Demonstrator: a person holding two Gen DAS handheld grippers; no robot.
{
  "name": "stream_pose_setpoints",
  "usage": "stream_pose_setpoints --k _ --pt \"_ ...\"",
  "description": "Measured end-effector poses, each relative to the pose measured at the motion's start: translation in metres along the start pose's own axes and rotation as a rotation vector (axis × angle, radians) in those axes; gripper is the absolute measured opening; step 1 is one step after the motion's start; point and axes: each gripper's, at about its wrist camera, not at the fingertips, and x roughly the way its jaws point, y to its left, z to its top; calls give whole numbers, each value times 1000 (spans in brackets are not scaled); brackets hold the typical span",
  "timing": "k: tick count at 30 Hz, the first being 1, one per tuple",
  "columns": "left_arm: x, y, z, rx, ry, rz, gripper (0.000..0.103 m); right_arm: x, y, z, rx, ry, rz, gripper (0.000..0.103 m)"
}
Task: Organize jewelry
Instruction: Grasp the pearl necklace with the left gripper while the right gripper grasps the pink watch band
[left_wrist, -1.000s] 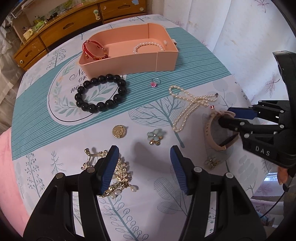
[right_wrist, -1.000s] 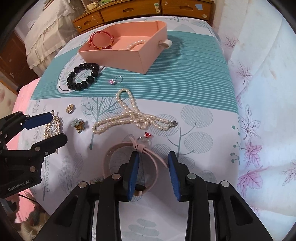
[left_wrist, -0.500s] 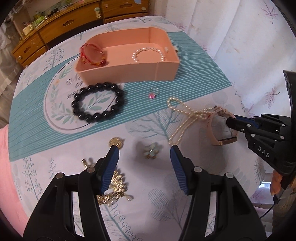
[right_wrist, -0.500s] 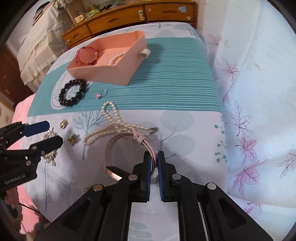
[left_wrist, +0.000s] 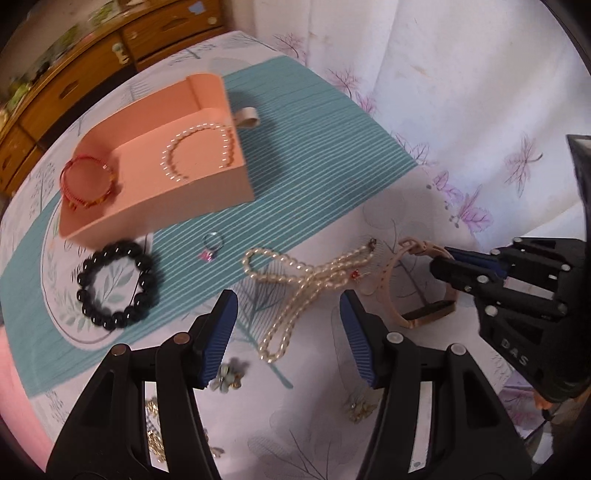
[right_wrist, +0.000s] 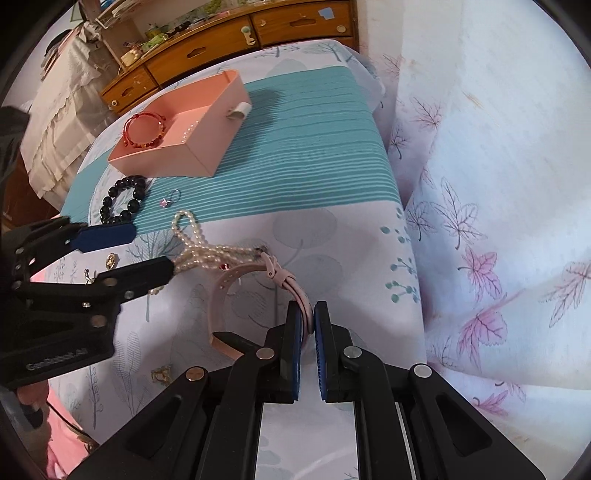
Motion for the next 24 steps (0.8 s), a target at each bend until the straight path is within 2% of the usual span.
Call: stream_pose_setpoints --k 3,5,9,14,24 --pt "1 -10 8 62 -12 16 55 0 -6 -4 12 8 11 7" --pt "1 -18 14 149 -19 8 55 1 -10 -6 25 18 24 7" --pt "5 -26 19 299 -2 -60 55 0 -14 -11 34 27 35 7" --pt "12 -34 19 452 10 -86 55 -6 -18 -14 36 26 40 7" --pt "33 -35 15 606 63 -97 53 -5 -25 -13 59 41 50 7"
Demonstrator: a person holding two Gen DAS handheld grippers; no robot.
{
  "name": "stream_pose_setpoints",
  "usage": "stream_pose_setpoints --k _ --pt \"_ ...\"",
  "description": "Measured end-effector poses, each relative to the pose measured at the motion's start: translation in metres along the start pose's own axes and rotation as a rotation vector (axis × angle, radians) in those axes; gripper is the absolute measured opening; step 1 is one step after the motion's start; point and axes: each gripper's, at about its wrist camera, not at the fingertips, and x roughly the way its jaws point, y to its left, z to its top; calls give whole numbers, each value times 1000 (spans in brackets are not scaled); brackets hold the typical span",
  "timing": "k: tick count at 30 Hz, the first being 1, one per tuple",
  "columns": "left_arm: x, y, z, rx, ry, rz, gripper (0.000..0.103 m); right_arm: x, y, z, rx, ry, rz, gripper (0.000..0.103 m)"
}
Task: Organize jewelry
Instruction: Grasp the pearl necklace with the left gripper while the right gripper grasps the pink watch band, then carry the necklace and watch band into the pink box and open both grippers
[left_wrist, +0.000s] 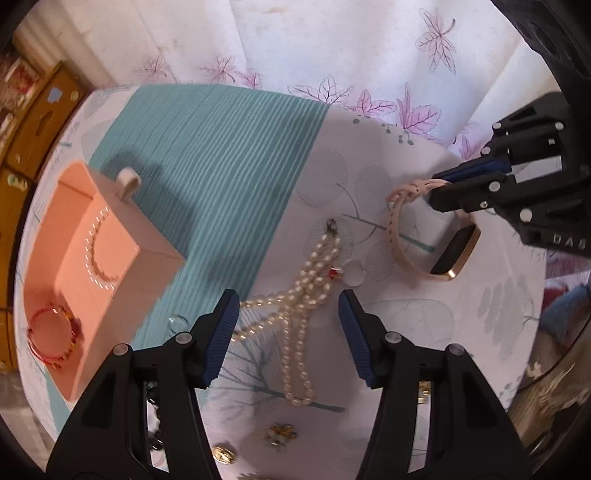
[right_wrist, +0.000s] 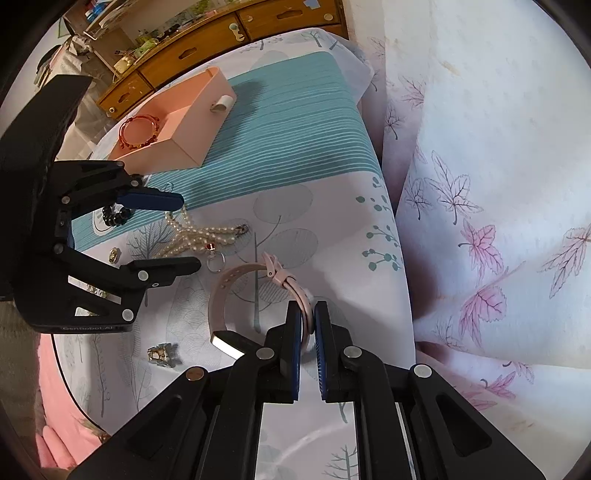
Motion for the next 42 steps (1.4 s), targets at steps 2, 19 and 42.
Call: stream_pose_setpoints --k 2,19,42 --pt "1 3 0 17 2 -19 53 1 -2 1 4 2 5 7" --pt "3 -1 8 129 80 -100 31 7 -4 11 32 7 39 7" --pt "-19 32 -17 -421 62 -20 7 7 18 14 2 4 40 7"
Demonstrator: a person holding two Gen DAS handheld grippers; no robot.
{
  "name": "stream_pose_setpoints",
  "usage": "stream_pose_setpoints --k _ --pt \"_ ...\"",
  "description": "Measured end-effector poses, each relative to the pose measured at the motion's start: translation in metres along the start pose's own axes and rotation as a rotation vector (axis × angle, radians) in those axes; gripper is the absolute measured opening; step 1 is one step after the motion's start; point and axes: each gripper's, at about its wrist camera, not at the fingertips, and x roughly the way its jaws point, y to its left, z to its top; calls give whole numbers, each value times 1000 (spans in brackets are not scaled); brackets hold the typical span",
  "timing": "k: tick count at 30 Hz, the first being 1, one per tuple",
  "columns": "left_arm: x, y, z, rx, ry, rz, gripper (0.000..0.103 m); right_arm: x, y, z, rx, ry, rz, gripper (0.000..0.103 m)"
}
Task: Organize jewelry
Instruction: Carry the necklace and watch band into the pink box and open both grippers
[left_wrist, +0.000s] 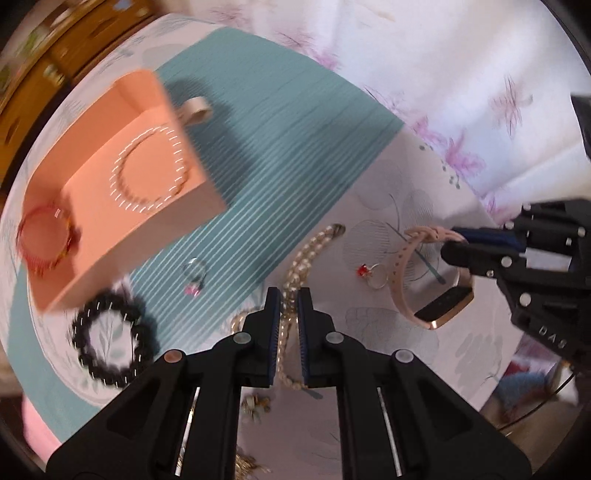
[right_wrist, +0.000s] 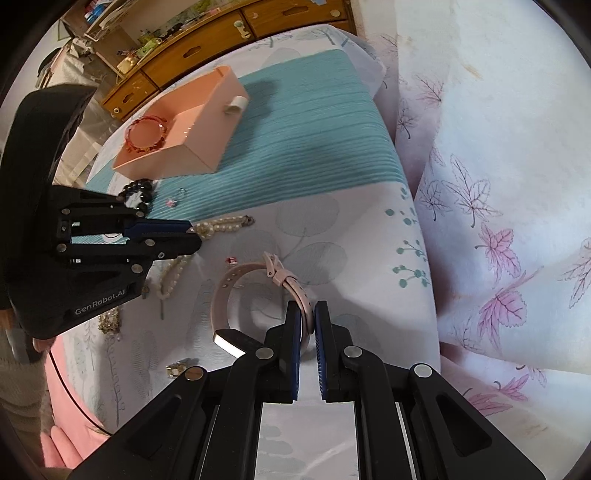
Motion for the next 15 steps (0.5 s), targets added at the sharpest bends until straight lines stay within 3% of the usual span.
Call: stream_pose_setpoints --k 4,15 --pt "-31 18 -11 -100 -58 -10 7 -14 16 7 -26 -34 12 7" --pt "-151 80 -22 -320 -286 58 7 -68 82 59 -106 -167 58 7"
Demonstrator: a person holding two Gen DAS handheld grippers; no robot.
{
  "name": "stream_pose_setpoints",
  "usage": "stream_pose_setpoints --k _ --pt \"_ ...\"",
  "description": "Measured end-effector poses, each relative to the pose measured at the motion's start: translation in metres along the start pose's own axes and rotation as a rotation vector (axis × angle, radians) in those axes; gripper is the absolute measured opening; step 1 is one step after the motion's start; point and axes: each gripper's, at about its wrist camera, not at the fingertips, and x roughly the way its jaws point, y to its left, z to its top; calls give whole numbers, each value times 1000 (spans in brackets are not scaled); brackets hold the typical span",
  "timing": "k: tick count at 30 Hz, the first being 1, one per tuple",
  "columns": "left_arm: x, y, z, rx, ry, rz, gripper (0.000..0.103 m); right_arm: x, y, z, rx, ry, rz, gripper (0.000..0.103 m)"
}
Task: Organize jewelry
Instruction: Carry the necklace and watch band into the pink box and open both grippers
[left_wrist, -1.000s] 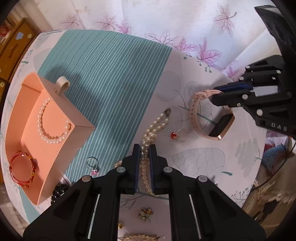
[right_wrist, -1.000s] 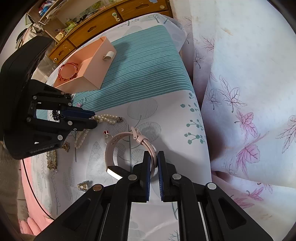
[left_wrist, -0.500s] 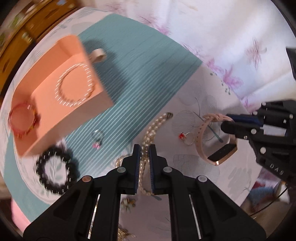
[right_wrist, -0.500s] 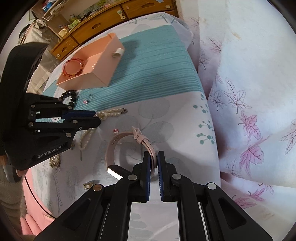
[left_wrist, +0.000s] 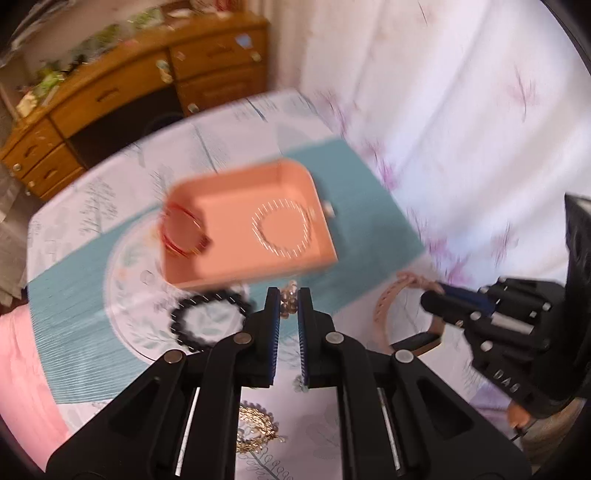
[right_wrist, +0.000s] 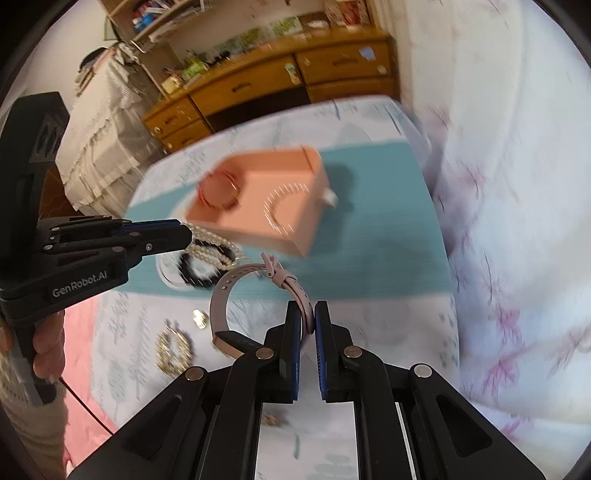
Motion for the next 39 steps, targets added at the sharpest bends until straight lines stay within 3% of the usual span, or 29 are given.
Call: stream_pose_setpoints --k 9,12,16,25,39 --pt "-58 28 36 -113 -203 3 7 -13 41 68 -4 -142 15 7" --pt "-58 32 40 -122 -251 23 7 -6 43 85 26 -184 23 7" --pt "-42 43 46 -155 -278 44 7 15 38 97 72 -178 44 7" --pt "27 69 52 -223 -246 21 7 91 23 109 109 -88 23 7" --pt "110 83 46 -233 -170 38 7 168 16 121 111 -56 -26 7"
